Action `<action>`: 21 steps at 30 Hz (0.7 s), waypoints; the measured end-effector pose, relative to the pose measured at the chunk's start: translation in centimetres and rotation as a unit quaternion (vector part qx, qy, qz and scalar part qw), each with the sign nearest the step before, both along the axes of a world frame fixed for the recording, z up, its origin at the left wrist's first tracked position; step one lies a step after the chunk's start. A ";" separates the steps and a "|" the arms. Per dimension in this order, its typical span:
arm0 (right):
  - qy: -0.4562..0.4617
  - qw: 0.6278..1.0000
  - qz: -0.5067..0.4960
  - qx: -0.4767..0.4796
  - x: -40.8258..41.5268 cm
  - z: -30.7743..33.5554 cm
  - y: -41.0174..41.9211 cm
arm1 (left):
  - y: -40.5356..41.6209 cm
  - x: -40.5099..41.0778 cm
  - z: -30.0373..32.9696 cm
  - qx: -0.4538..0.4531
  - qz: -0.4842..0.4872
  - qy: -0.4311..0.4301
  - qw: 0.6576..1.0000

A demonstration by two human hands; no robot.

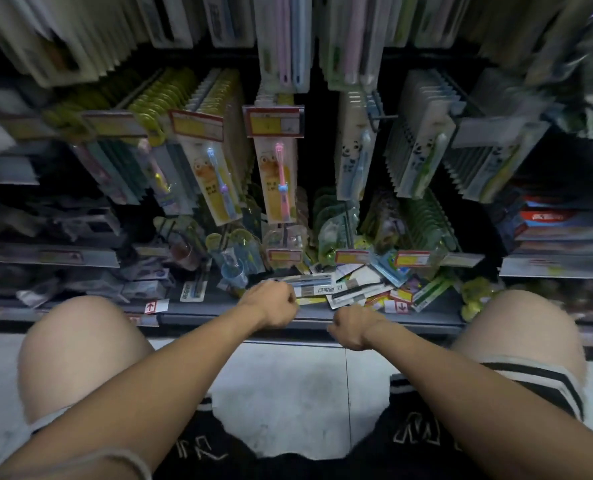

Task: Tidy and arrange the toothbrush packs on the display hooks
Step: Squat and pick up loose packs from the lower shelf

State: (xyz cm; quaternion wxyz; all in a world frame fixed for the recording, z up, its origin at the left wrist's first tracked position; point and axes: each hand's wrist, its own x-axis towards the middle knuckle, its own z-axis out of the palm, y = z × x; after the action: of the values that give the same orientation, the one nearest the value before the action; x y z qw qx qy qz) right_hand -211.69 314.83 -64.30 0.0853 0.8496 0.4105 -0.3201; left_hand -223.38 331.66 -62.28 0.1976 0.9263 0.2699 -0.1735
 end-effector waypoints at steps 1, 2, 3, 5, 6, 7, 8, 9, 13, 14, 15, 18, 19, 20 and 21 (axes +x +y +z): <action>-0.005 1.000 0.004 0.009 -0.3 0.5 -0.3 | -0.3 -0.2 0.8 0.008 0.003 -0.008 1.000; -0.009 1.000 0.007 0.017 -0.6 1.1 -0.7 | -0.6 -0.4 1.6 0.017 0.006 -0.015 1.000; -0.015 1.000 0.008 0.023 -0.8 1.6 -1.1 | -1.0 -0.6 2.4 0.024 0.009 -0.024 0.999; -0.029 0.999 0.010 0.035 -1.0 2.6 -1.7 | -1.6 -0.9 3.9 0.030 0.013 -0.037 0.999; -0.034 0.999 0.010 0.040 -1.1 3.1 -1.9 | -1.8 -1.2 4.5 0.031 0.012 -0.041 0.999; -0.039 0.998 0.010 0.048 -1.2 3.6 -2.0 | -2.0 -1.4 5.1 0.035 0.010 -0.046 0.998; -0.045 0.998 0.009 0.053 -1.3 4.0 -2.1 | -2.1 -1.6 5.5 0.041 0.009 -0.051 0.998; -0.051 0.997 0.008 0.059 -1.4 4.5 -2.2 | -2.2 -1.8 5.9 0.049 0.006 -0.057 0.997; -0.082 0.993 0.000 0.079 -2.3 6.1 -2.7 | -2.4 -2.7 7.5 0.074 -0.005 -0.083 0.994; -0.085 0.993 -0.002 0.082 -2.5 6.6 -2.8 | -2.4 -2.9 8.0 0.078 -0.010 -0.089 0.993; -0.086 0.993 -0.005 0.085 -2.6 7.1 -2.9 | -2.3 -2.8 8.5 0.081 -0.015 -0.095 0.992; -0.094 0.990 -0.012 0.105 -2.7 9.2 -2.8 | -1.8 -2.3 10.2 0.089 -0.029 -0.120 0.988; -0.103 0.988 -0.015 0.118 -2.5 10.1 -2.7 | -1.6 -2.1 10.8 0.090 -0.031 -0.134 0.986; -0.113 0.984 -0.019 0.134 -2.3 11.2 -2.4 | -1.4 -1.8 11.5 0.089 -0.032 -0.151 0.984; -0.127 0.980 -0.020 0.151 -2.2 12.3 -2.2 | -1.2 -1.6 12.2 0.088 -0.033 -0.169 0.981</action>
State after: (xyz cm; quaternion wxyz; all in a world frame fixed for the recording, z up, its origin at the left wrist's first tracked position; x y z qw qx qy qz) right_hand -213.85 312.63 -52.01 0.0008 0.8945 0.4227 -0.1455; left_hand -224.97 330.48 -50.12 0.1527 0.9644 0.2161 0.0038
